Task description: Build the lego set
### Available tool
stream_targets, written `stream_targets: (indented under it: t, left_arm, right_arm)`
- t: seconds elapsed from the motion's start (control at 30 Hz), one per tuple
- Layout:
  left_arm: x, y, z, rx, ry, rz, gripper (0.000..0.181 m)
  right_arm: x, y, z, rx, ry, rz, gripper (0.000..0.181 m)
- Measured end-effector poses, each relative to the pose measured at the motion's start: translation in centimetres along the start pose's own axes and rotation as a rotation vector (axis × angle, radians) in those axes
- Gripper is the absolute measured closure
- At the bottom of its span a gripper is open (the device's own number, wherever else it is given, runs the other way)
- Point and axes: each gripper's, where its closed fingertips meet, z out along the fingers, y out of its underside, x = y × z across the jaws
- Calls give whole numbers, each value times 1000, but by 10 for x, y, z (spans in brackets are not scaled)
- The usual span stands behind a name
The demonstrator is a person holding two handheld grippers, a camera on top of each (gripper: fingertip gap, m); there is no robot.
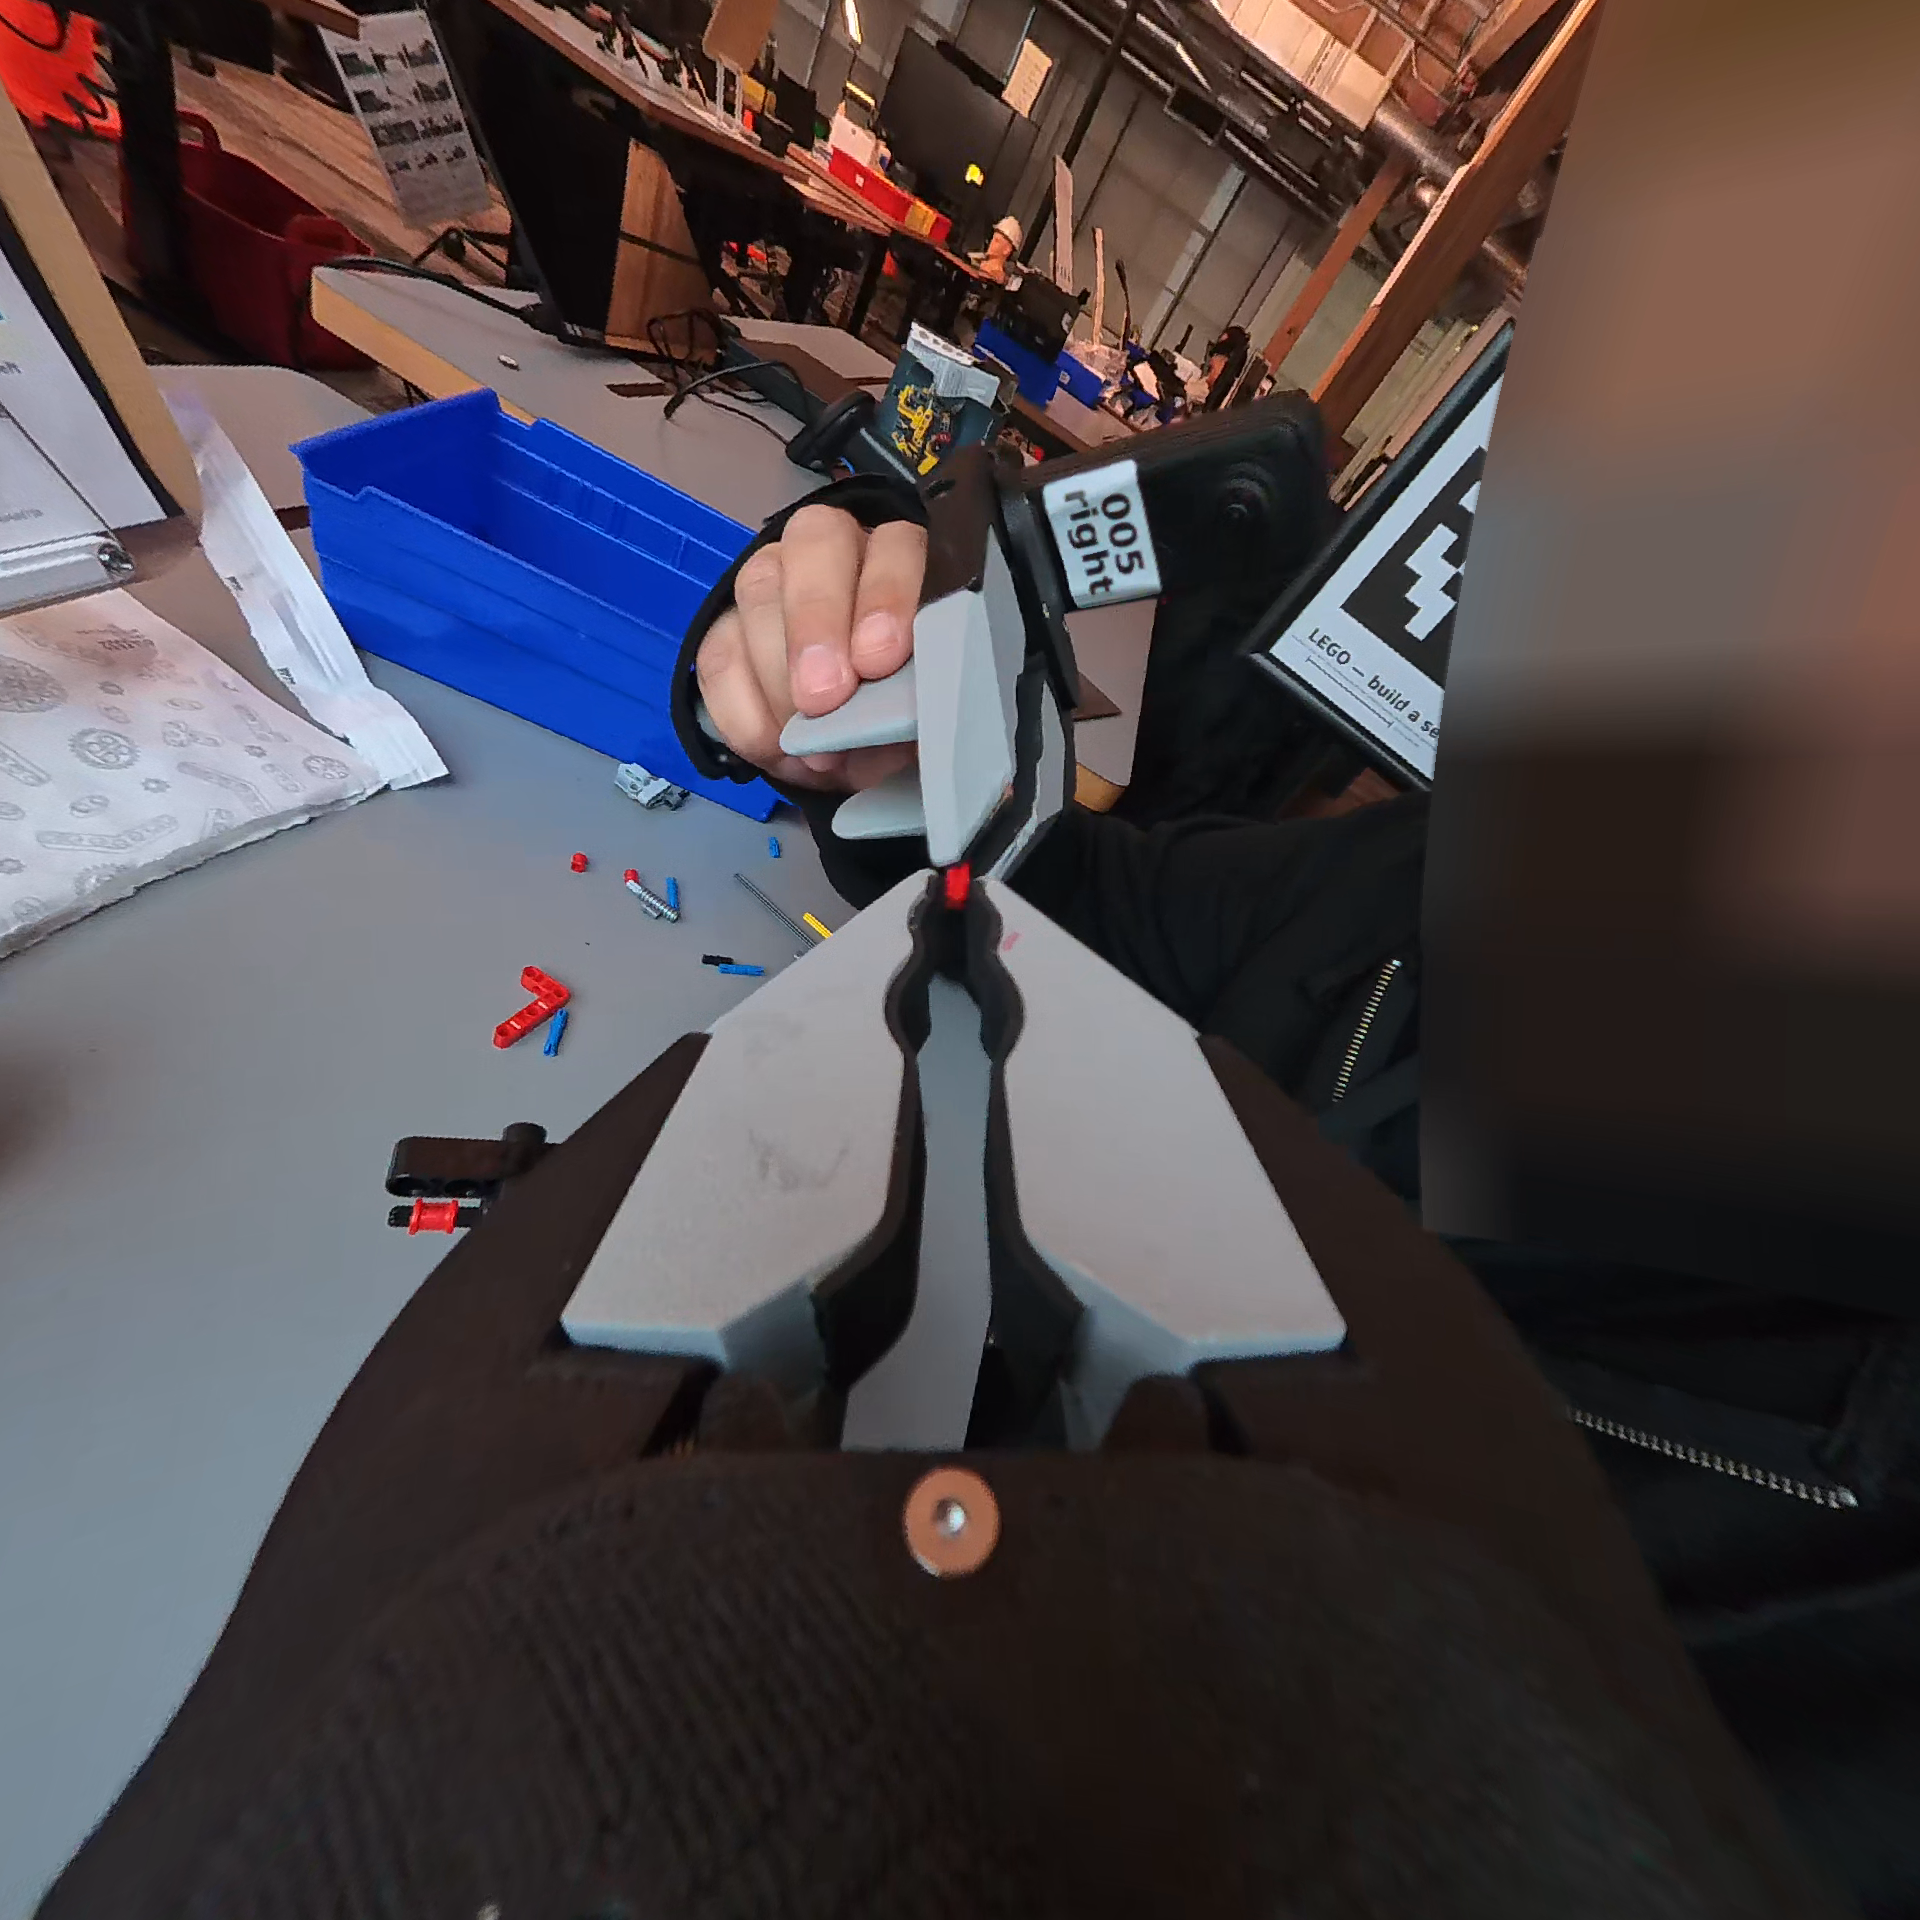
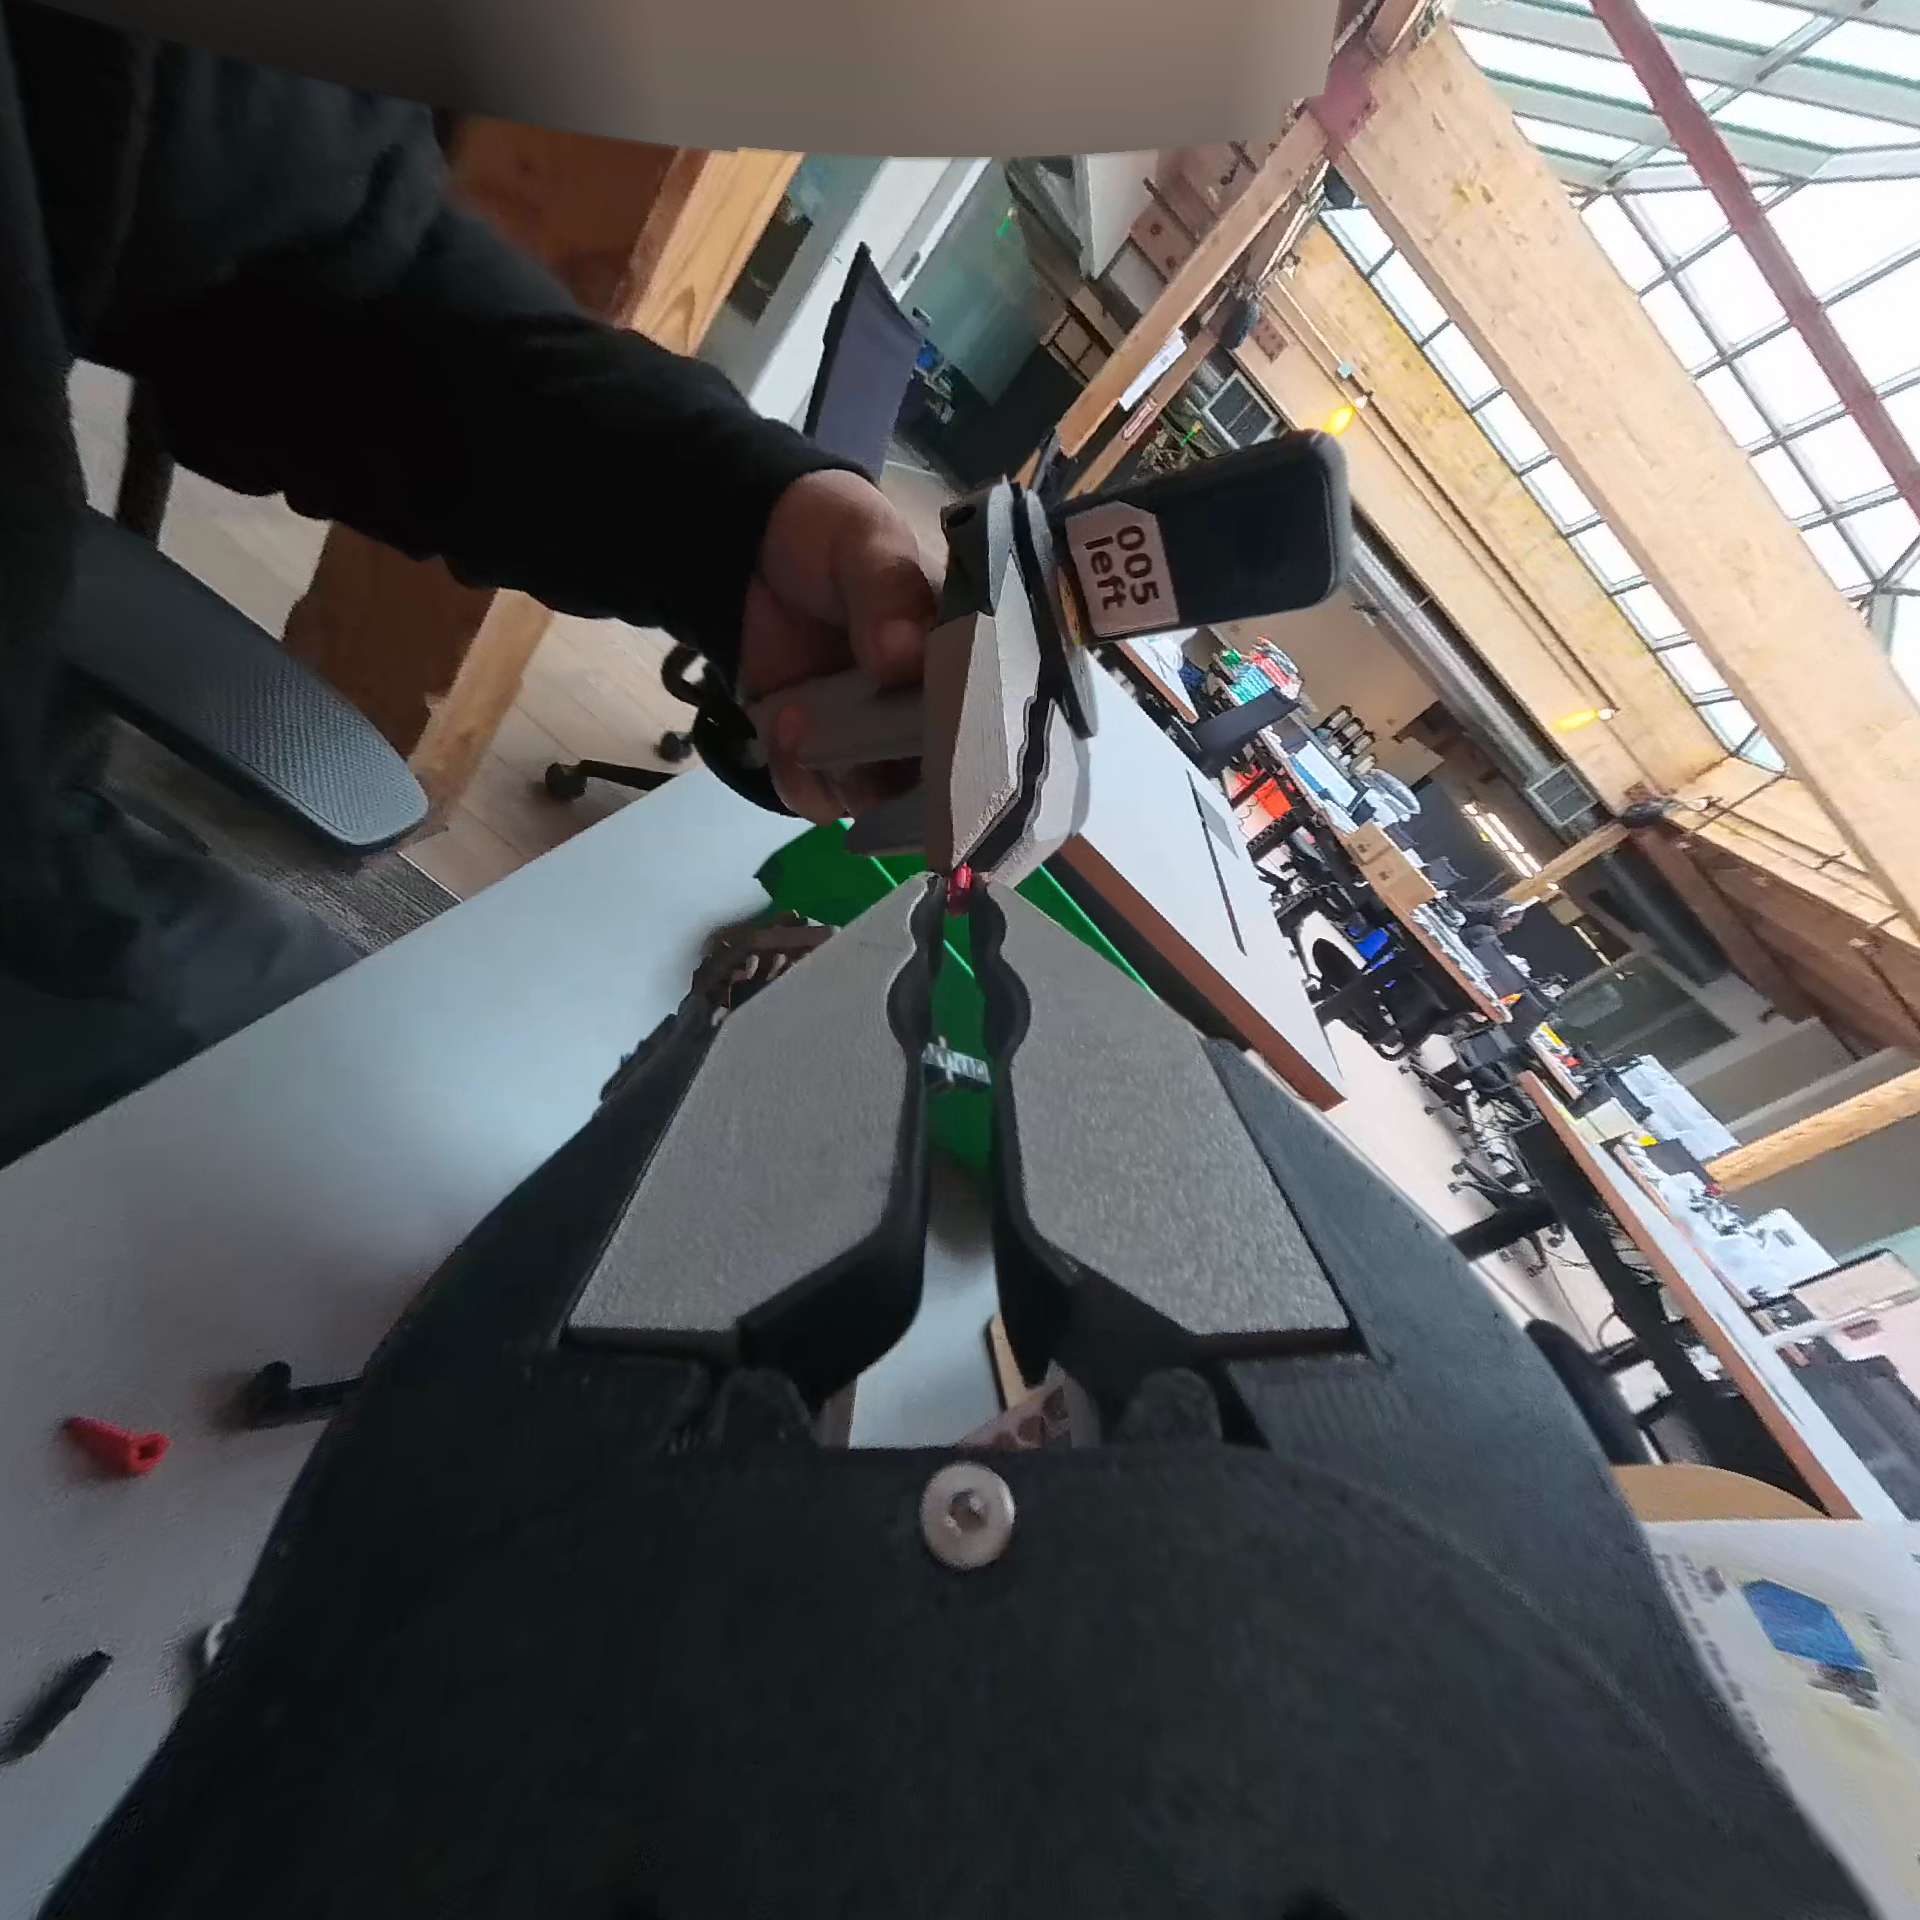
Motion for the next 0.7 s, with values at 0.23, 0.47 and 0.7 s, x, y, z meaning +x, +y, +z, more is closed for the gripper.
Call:
stream_targets:
  t: [0.23,0.47,0.7]
  left_arm:
    - [-31,7,-23,-60,-177,78,148]
    - [-69,35,-44,-196,-301,95,111]
    - [-78,71,-26,-392,-287,168,109]
  right_arm:
    - [1,16,2,18,-24,70,181]
    - [8,60,6,48,-103,362,181]
    - [-2,87,22,39,-193,479,181]
